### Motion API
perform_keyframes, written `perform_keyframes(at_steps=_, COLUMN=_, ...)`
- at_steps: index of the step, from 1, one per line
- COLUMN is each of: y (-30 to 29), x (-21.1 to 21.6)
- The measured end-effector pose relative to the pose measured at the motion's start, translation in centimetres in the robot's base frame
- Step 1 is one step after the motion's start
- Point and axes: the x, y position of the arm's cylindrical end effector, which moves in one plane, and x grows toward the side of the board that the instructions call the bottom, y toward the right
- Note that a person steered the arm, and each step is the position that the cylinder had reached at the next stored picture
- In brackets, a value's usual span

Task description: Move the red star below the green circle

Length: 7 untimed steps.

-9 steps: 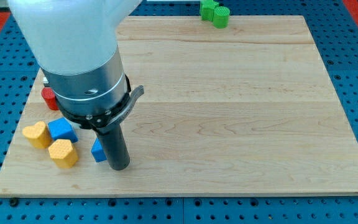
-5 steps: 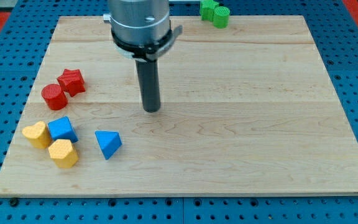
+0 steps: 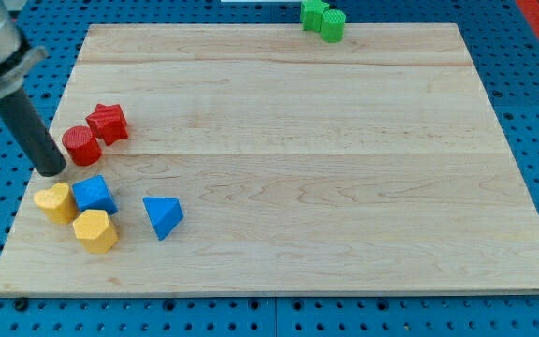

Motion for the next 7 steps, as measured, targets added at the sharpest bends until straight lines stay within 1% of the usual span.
perform_keyframes(at_steps=1, y=4.6, x=-1.7)
perform_keyframes(at_steps=2, y=4.6, x=-7.7)
perform_keyframes(at_steps=3, y=7.5, x=-11.5)
perform_keyframes(at_steps=4, y=14.3, x=-12.4)
perform_keyframes(at_steps=6, y=34.5, x=-21.9)
perform_keyframes(at_steps=7, y=36.3, x=-18.4)
